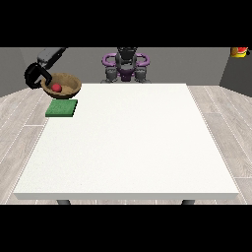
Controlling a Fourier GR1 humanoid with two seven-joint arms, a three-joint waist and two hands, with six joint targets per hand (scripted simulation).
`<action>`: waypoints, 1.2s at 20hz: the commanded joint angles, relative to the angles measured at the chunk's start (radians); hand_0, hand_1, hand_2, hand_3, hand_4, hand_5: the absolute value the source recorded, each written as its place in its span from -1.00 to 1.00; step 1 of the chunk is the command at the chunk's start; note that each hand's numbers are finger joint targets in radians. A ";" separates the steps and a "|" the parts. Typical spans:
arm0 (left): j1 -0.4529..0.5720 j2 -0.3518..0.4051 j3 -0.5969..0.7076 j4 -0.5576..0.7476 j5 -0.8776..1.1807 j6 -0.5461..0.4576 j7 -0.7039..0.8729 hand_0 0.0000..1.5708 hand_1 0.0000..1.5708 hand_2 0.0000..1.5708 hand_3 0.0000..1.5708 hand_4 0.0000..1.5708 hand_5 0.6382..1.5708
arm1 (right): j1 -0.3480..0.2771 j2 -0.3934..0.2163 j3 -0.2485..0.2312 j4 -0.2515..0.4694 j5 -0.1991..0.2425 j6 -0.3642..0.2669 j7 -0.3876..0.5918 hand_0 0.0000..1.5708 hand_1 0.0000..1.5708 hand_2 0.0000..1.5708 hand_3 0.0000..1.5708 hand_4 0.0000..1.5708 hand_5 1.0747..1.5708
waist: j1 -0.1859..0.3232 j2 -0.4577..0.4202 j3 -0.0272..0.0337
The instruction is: Pick the cup and pour the ball into the bowl, then pick the bowl and place it on the pad
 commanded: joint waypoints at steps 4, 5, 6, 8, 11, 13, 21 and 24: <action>0.001 0.027 -0.005 0.012 0.006 0.016 -0.003 -1.00 -1.00 -1.00 -1.00 0.54 0.96 | -0.127 0.038 0.014 0.153 0.021 -0.014 -0.024 1.00 1.00 1.00 -0.43 0.35 0.99 | 0.004 0.011 -0.0012; -0.020 0.013 -0.018 0.014 0.011 -0.012 -0.040 -1.00 -1.00 -1.00 -1.00 0.54 0.97 | -0.163 0.084 0.019 0.126 0.023 -0.080 -0.023 1.00 1.00 1.00 -0.43 0.34 0.99 | 0.021 0.056 -0.0014; -0.031 0.039 -0.015 -0.005 0.023 0.014 0.024 -1.00 -1.00 -1.00 -1.00 0.53 0.97 | -0.163 0.075 0.007 0.196 0.019 -0.039 -0.073 1.00 1.00 1.00 -0.42 0.33 1.00 | 0.002 0.033 -0.0007; 0.016 0.032 -0.003 0.006 0.042 -0.037 -0.019 -1.00 -1.00 -1.00 -1.00 0.53 0.97 | -0.174 0.081 -0.010 0.228 0.007 -0.044 -0.074 1.00 1.00 1.00 -0.32 0.29 1.00 | 0.031 0.025 -0.0011; 0.035 0.017 -0.019 0.022 -0.002 0.034 -0.013 -1.00 -1.00 -1.00 -1.00 0.53 0.97 | -0.158 0.088 0.022 0.232 0.010 0.006 -0.033 1.00 1.00 1.00 -0.25 0.28 1.00 | -0.040 -0.037 -0.0014; 0.020 0.061 0.018 0.035 0.029 -0.004 -0.043 -1.00 -1.00 -1.00 -1.00 0.53 0.97 | -0.207 0.056 -0.062 0.286 -0.045 -0.012 -0.061 1.00 1.00 1.00 -0.06 0.15 0.99 | -0.021 0.031 -0.0012; 0.044 0.097 0.039 0.069 0.054 -0.032 -0.072 -1.00 -1.00 -1.00 -1.00 0.52 0.98 | -0.231 -0.018 -0.073 0.362 0.007 -0.074 -0.110 0.95 0.95 0.84 0.12 -1.00 0.93 | -0.029 0.042 -0.0015; 0.065 0.114 0.049 0.107 0.059 -0.056 -0.094 -1.00 -1.00 -1.00 -1.00 0.52 0.98 | -0.229 0.028 -0.068 0.372 0.009 -0.099 -0.150 0.86 0.86 0.77 0.01 -1.00 0.87 | -0.029 0.034 -0.0015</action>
